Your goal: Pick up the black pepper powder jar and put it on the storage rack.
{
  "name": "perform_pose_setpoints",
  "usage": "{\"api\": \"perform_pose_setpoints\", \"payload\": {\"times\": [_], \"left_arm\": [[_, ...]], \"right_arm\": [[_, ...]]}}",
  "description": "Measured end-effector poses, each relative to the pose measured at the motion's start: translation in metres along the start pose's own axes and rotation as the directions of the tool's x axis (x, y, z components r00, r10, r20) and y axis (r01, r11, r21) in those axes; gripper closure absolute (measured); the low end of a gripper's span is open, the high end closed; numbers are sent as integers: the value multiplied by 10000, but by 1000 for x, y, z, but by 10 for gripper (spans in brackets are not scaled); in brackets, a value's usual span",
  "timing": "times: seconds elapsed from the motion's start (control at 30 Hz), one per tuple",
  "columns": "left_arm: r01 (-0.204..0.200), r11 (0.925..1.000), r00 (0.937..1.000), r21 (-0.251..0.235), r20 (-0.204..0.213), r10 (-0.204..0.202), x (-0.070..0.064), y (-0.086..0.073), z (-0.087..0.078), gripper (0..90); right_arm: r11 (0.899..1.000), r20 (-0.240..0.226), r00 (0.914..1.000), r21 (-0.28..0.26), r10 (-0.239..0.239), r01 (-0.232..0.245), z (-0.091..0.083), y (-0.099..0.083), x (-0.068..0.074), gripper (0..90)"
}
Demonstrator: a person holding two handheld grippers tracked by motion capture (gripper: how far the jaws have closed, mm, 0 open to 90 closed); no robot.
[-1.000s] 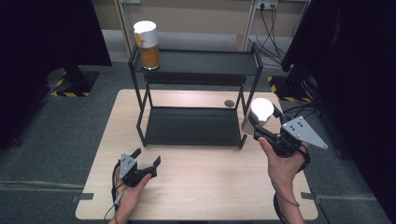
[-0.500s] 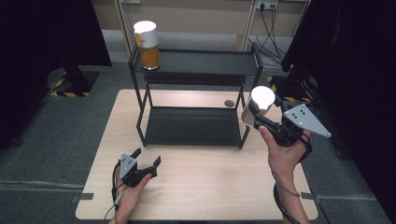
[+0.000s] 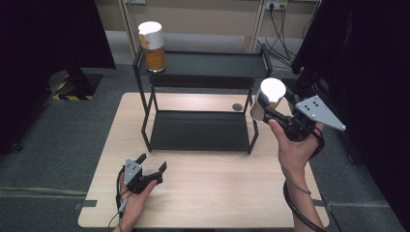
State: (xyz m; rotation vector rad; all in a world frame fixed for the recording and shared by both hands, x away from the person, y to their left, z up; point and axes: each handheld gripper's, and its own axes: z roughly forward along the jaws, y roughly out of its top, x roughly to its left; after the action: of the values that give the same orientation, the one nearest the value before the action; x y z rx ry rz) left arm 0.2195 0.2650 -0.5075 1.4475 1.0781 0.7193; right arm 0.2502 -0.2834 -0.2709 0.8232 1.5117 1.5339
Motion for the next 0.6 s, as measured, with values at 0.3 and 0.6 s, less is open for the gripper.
{"api": "perform_pose_setpoints", "payload": {"times": [0.3, 0.6], "left_arm": [[16, 10000, 10000, 7, 6, -16, 0, 0, 0, 101], [19, 10000, 10000, -6, 0, -19, 0, 0, 0, 100]], "right_arm": [[10000, -2, 10000, -82, 54, -54, 11, 11, -3, 310], [9999, 27, 9999, -122, 120, -119, 20, 20, -4, 310]]}}
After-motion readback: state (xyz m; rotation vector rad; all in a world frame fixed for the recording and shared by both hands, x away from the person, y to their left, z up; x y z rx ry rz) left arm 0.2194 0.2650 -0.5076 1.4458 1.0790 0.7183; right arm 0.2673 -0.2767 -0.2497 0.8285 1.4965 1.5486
